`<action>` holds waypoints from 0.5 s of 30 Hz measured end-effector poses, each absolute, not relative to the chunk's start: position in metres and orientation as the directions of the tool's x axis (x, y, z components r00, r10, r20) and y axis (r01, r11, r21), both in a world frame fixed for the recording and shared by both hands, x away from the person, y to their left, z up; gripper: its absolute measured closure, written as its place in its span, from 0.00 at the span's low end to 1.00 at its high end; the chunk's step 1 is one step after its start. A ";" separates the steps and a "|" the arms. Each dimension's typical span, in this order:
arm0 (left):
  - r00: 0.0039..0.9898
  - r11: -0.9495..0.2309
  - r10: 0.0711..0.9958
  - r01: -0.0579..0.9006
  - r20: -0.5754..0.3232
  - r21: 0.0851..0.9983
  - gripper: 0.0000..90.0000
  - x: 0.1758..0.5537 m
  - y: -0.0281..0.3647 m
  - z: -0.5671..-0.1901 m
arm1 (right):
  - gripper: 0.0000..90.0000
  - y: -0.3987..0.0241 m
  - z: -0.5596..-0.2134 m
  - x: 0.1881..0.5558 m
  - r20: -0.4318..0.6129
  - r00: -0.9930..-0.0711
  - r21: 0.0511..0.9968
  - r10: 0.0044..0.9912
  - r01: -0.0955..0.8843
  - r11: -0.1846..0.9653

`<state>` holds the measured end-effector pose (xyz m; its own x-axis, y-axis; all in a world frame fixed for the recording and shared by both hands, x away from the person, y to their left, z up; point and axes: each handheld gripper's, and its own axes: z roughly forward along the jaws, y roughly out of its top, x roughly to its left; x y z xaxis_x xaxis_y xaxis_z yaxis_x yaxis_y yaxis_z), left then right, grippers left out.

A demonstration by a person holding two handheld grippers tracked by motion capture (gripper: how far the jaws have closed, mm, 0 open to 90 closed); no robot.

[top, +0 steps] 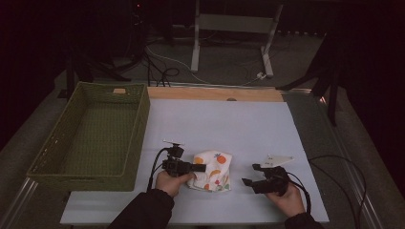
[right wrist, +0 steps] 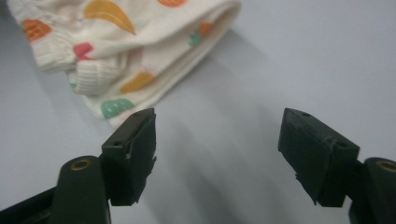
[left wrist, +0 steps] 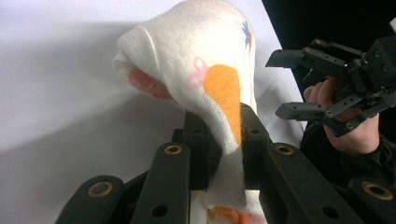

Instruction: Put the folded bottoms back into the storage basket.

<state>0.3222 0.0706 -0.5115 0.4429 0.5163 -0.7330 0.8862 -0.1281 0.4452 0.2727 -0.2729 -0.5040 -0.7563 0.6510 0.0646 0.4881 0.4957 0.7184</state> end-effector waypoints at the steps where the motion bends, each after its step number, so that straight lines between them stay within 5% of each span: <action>1: 0.443 -0.128 0.516 0.886 -0.733 0.445 0.88 0.322 0.071 -0.511 | 0.30 -0.273 -0.504 0.273 0.065 -0.756 0.718 0.651 0.488 0.496; 15: 0.458 -0.113 0.510 0.875 -0.728 0.471 0.88 0.325 0.079 -0.497 | 0.20 -0.290 -0.503 0.273 0.046 -0.701 0.717 0.712 0.520 0.465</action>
<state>0.3253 0.0789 -0.4965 0.4575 0.5105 -0.7281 0.8750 -0.1128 0.4708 0.2726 -0.2896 -0.5028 -0.7009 0.7118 0.0464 0.5196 0.4649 0.7169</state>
